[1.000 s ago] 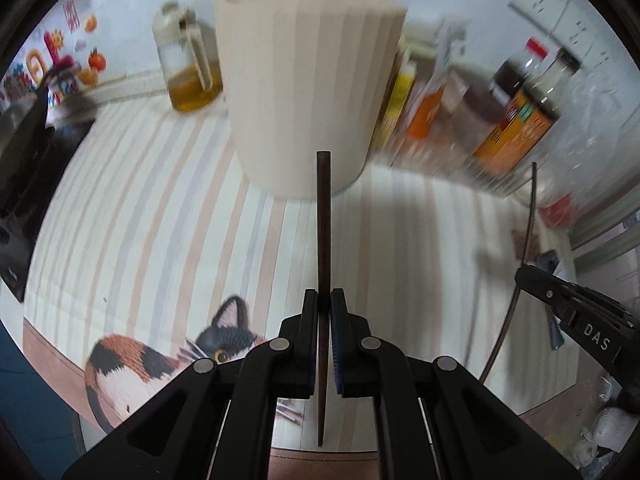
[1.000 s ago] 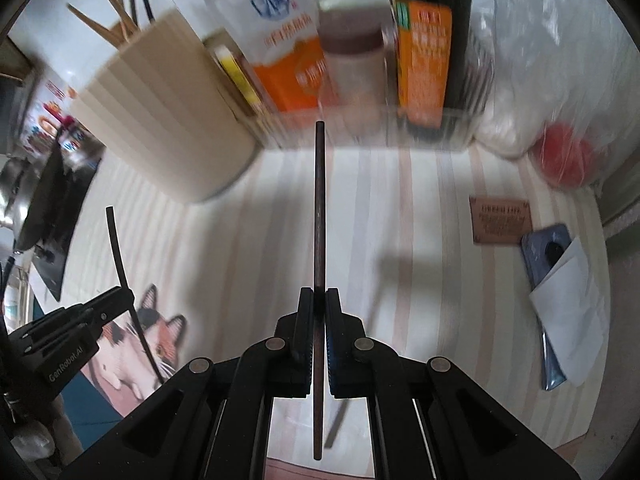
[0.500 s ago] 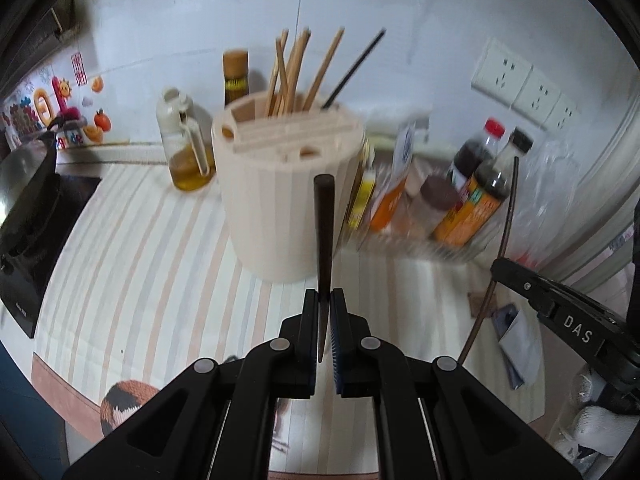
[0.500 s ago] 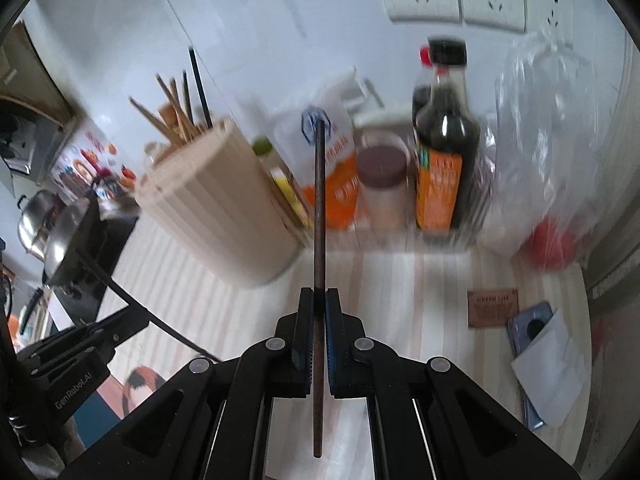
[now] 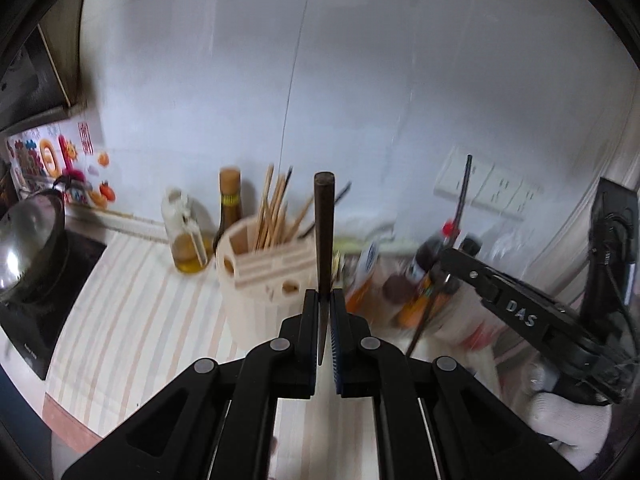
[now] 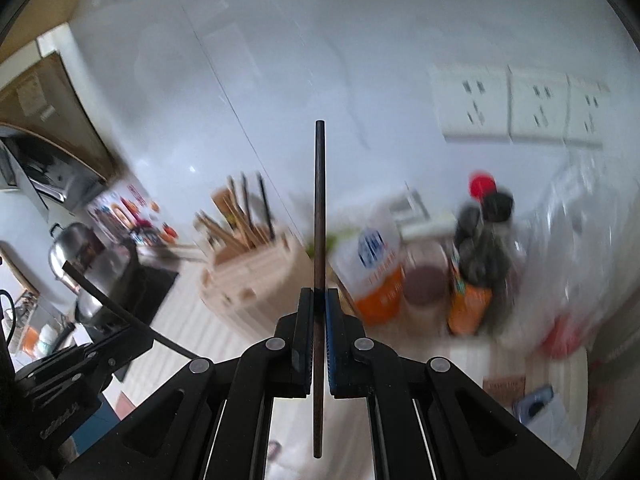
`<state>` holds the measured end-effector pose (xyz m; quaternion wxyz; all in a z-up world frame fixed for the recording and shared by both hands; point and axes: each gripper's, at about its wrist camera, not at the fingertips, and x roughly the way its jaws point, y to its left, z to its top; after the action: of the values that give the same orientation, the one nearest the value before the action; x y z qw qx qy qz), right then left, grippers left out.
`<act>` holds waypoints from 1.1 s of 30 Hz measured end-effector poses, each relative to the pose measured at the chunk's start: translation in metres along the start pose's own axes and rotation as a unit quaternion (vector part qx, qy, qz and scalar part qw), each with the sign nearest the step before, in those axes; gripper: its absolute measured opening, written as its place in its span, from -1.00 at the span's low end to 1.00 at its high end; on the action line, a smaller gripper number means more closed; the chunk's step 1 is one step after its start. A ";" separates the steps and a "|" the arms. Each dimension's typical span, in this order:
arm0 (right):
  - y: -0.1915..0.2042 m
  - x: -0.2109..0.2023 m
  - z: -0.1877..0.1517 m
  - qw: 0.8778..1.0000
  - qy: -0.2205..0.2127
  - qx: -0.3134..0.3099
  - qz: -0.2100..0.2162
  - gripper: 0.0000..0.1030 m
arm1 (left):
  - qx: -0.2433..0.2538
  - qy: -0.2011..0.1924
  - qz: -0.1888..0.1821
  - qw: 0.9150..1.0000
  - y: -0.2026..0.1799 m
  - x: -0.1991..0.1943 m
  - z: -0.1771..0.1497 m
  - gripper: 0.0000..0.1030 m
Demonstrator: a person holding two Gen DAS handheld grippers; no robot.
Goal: Organize utensils
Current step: 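Lower both dark chopsticks into the beige holder and open both tools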
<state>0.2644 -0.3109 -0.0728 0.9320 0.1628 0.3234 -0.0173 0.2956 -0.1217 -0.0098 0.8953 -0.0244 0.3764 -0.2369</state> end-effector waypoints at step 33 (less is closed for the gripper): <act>0.088 0.125 0.151 0.992 -0.112 -0.050 0.009 -0.90 | -0.047 0.000 0.065 0.997 0.086 0.071 0.108 -0.94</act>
<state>0.4651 -0.2663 -0.0116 0.9695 0.1158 0.2156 -0.0112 0.4470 -0.0910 0.0014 0.9066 -0.0424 0.3882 -0.1602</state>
